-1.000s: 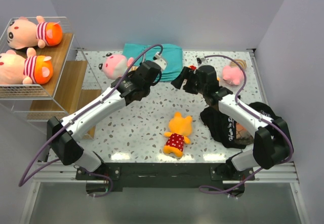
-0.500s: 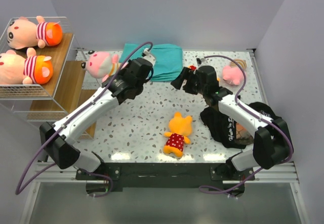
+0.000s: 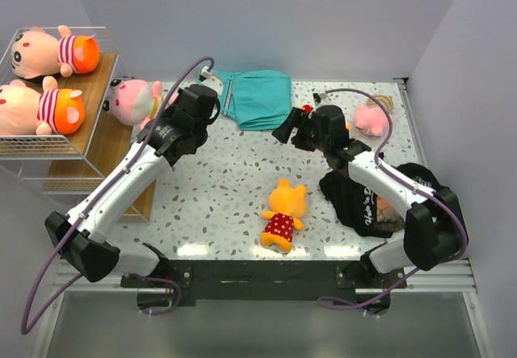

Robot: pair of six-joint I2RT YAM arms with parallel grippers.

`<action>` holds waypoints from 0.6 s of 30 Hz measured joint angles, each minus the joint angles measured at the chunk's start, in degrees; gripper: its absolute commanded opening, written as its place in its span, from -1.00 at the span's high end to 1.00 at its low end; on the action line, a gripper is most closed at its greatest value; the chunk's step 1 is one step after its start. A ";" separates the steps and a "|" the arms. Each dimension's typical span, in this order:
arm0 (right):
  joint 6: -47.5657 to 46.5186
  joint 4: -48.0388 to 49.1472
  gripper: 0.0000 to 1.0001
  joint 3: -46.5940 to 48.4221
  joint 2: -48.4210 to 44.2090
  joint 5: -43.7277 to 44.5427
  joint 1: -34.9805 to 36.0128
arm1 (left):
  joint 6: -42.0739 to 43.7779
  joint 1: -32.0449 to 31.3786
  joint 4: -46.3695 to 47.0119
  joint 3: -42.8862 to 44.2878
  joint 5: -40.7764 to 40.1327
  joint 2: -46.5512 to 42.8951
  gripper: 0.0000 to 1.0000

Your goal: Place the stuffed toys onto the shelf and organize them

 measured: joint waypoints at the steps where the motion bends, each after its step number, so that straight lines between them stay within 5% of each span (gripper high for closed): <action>1: 0.00 0.00 -0.57 0.00 0.00 0.00 0.00 | 0.00 0.09 -0.02 -0.22 0.00 -0.07 1.00; 18: 0.02 0.11 -0.57 0.00 0.00 -1.29 0.20 | 6.49 7.72 5.92 -9.16 -2.40 -6.56 1.00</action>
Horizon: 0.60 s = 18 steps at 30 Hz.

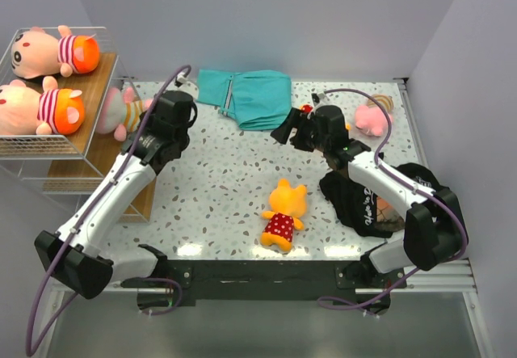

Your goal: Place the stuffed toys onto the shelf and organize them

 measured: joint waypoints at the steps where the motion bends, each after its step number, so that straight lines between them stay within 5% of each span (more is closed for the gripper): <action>1: 0.00 0.00 -0.58 0.00 0.00 -0.02 0.00 | 1.11 0.28 1.22 -1.18 -0.22 -0.48 1.00; 8: 0.00 0.09 -0.58 -0.04 0.00 -0.02 0.15 | 9.79 2.75 10.05 -6.01 -0.04 -2.36 0.97; 12: 0.00 0.20 -0.58 -0.07 0.00 -0.02 0.24 | 12.79 5.01 12.74 -6.43 0.94 -2.62 0.60; 18: -0.02 0.37 -0.58 -0.09 0.00 0.00 0.26 | 14.60 7.96 14.19 -6.54 2.64 -2.62 0.47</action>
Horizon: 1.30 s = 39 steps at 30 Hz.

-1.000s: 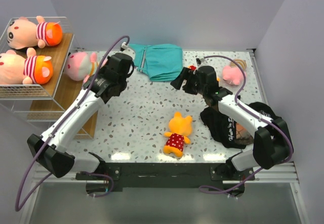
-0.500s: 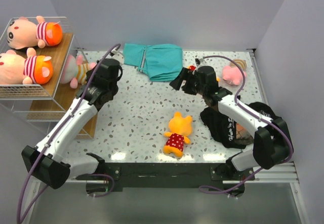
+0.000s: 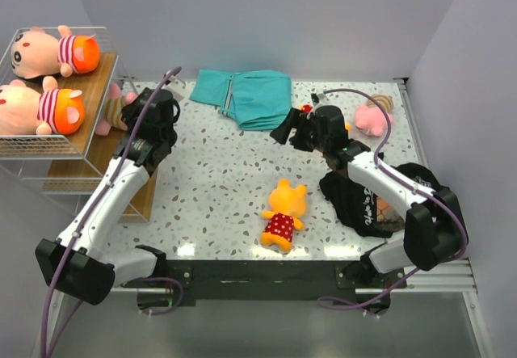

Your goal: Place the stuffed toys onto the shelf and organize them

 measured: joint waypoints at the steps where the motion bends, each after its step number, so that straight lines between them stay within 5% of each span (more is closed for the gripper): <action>1: 0.00 0.00 -0.58 0.00 0.00 0.00 0.00 | 0.15 0.13 0.00 0.00 0.24 0.00 0.47; 39: -0.48 0.00 -0.59 0.00 -1.95 0.07 0.00 | 6.38 1.20 4.87 0.02 1.11 2.58 0.25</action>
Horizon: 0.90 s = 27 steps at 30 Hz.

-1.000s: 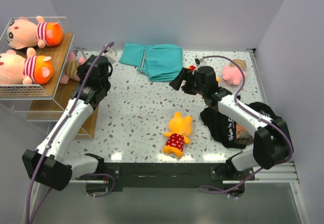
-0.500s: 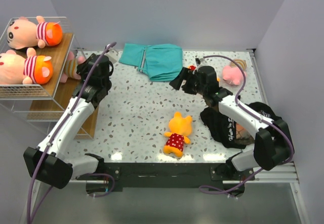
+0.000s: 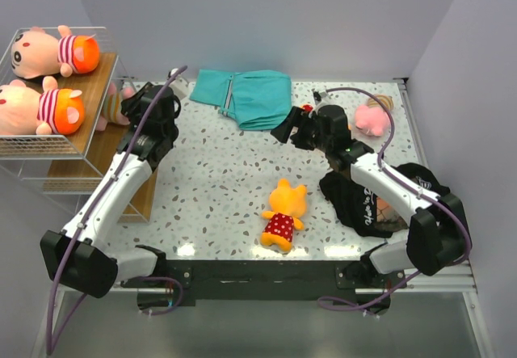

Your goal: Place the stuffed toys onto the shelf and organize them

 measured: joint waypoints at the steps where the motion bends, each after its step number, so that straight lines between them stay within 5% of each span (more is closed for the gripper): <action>1: 0.00 0.00 -0.59 0.00 -0.04 0.00 0.00 | 0.00 0.00 0.17 0.00 0.02 0.02 0.23; 12: 0.00 0.00 -0.59 0.00 -0.07 0.00 0.00 | -1.33 -1.33 -0.46 2.58 2.54 1.42 0.13; 27: -0.42 -0.04 -0.54 0.00 -0.26 1.49 0.00 | -6.34 -13.40 -5.22 9.60 5.07 8.41 0.19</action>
